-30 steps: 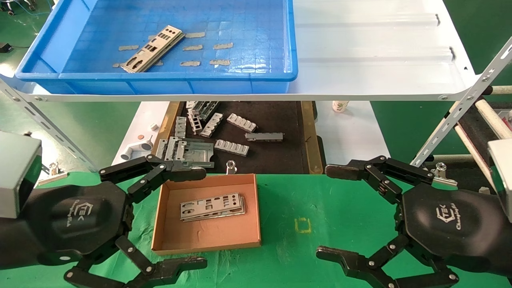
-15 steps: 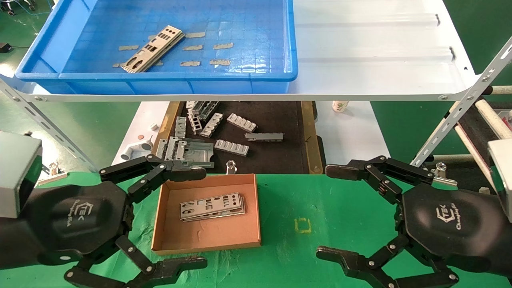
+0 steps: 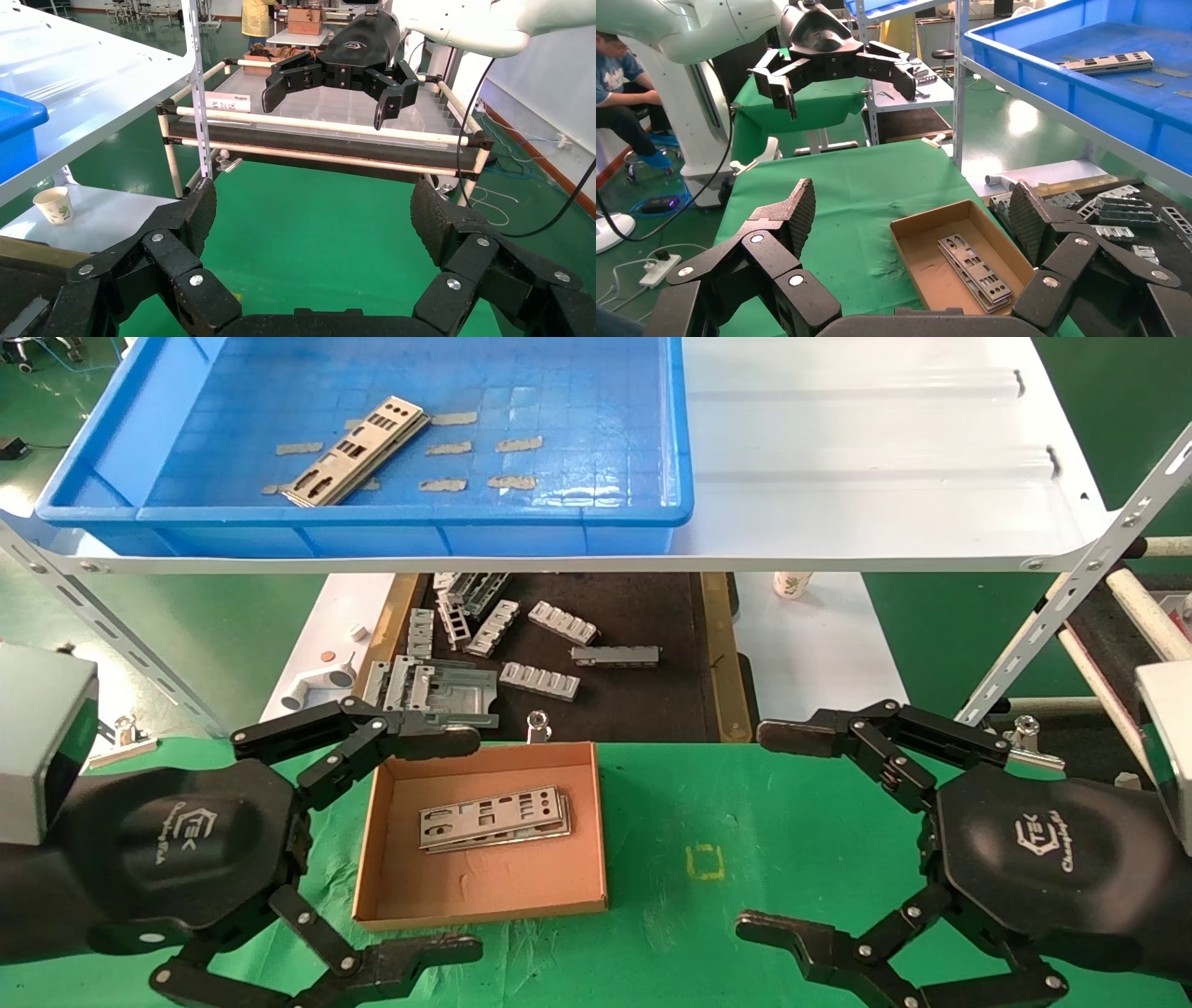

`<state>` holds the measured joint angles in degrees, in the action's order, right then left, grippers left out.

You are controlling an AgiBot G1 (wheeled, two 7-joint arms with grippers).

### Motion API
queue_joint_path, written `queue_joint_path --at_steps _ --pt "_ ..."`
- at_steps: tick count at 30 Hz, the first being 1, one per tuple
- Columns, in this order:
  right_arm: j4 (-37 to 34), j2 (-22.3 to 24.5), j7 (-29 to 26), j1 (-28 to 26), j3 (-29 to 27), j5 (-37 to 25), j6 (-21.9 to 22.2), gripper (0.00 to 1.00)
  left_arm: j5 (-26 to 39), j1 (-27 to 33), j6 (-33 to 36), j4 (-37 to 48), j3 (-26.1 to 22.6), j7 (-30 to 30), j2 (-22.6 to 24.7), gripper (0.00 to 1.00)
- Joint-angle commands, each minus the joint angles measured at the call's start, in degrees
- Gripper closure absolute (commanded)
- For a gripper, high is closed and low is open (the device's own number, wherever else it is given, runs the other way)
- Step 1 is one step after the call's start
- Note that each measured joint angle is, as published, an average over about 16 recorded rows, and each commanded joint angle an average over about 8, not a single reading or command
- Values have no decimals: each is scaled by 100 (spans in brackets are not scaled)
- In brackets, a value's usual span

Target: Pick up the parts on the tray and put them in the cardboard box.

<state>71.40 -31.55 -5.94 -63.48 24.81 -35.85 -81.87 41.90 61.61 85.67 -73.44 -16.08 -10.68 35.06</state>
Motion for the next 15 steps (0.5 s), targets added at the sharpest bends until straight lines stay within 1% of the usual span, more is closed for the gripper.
queue_joint_path --at_steps 1,15 --pt "0 0 0 0 0 0 0 0 0 0 0 0 0 0 0 0" --pt "0 0 0 0 0 0 0 0 -2 0 0 -1 0 0 0 0"
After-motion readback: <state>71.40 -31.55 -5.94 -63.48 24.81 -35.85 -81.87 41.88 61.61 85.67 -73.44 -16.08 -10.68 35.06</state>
